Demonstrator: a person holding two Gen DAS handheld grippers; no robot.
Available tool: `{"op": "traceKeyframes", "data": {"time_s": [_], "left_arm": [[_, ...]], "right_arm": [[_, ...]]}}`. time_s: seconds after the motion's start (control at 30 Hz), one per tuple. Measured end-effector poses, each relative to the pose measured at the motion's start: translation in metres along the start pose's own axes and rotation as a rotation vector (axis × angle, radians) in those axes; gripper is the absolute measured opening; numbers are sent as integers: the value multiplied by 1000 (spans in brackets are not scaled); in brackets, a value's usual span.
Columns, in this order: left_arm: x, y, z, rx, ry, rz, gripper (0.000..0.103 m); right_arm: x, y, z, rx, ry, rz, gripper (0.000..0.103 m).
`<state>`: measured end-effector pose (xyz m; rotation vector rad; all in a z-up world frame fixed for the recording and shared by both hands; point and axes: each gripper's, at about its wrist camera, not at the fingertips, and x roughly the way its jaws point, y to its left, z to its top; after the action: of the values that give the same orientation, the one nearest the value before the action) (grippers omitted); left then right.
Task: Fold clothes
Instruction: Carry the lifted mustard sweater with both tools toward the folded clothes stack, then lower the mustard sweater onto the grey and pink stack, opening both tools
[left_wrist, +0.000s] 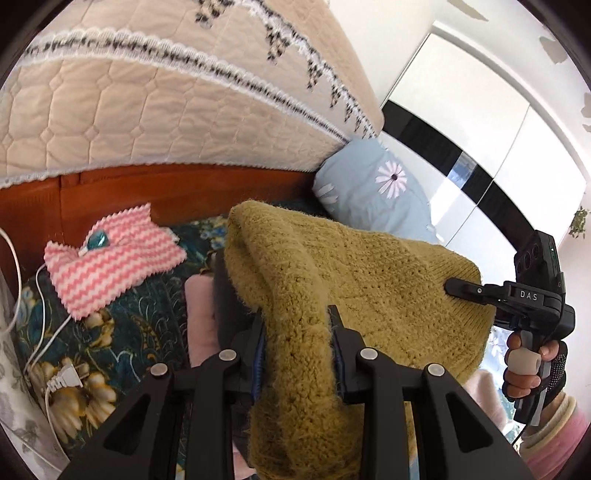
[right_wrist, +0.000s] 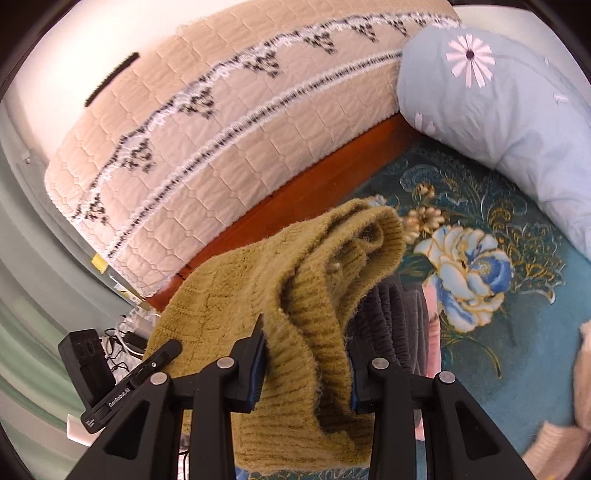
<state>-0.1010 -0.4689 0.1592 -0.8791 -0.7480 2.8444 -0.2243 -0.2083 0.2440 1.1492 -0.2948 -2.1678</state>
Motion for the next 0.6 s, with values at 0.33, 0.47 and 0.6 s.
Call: {"op": "traceKeyframes", "data": {"time_s": [0.33,0.47,0.6], "left_arm": [[10,21,-21,-63,-10,12,31],[2,19,-25,-63,-35,24,31],[10,23,-31,-62,-9,41,31]], "right_arm": [[40,-26,-12,52,54,-38,38],[40,-17,-6,8,50,-49,38],[49,-24,-11,28,57,-54,39]]}}
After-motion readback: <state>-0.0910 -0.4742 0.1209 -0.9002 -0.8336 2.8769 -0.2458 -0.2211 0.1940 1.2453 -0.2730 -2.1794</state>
